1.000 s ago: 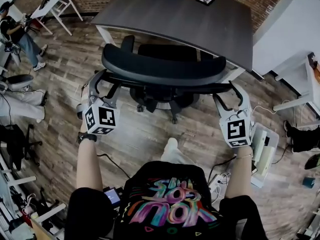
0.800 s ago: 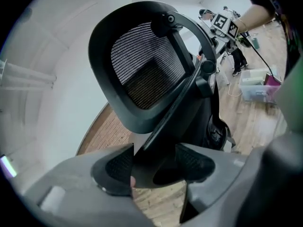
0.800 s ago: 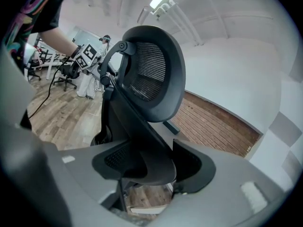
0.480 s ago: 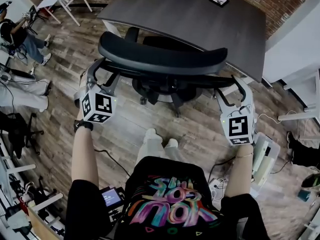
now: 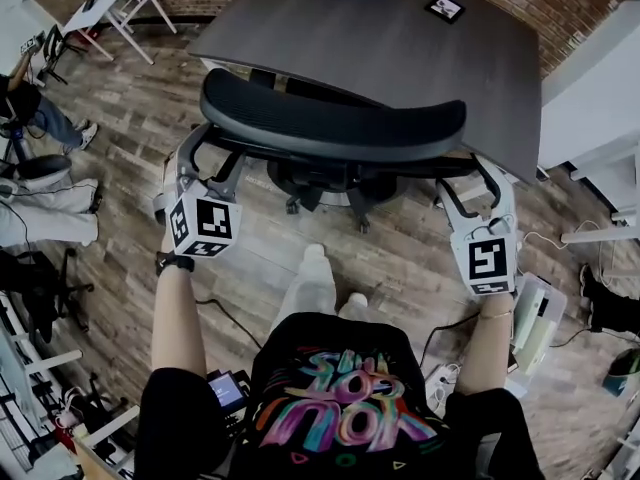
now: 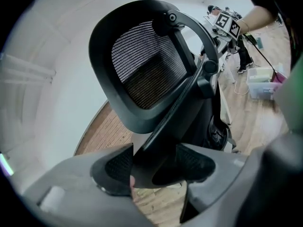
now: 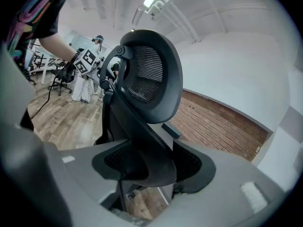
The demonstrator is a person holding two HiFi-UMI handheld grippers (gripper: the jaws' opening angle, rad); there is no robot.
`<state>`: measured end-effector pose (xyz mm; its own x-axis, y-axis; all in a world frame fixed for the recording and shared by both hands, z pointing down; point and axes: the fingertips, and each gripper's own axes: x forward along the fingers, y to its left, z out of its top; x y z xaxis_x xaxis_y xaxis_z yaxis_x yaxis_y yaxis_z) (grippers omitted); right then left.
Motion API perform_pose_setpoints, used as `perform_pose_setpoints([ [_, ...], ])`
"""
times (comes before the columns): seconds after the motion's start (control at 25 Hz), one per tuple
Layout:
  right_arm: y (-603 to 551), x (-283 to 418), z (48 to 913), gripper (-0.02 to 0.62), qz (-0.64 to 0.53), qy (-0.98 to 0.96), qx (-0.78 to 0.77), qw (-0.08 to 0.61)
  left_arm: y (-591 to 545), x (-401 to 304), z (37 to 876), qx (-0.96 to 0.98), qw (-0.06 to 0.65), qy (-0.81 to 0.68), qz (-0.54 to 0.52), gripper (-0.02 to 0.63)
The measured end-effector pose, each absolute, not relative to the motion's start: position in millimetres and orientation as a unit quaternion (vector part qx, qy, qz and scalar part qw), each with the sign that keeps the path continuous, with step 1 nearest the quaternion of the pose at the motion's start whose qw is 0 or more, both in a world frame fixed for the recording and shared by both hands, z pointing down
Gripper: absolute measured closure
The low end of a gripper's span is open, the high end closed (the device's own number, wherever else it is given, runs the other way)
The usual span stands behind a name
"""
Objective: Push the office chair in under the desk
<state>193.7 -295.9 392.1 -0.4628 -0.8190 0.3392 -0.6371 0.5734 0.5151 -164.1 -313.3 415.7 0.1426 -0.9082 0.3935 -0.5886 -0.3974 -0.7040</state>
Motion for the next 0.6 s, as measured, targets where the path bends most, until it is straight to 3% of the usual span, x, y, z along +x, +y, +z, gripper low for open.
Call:
perform_pose_setpoints([
  [0.6,-397.3,148.7,393.5,0.328,-0.156,-0.817,0.474,0.289,-432.0,-206.3,416.3,-0.748,0.217,0.495,-0.384,0.331],
])
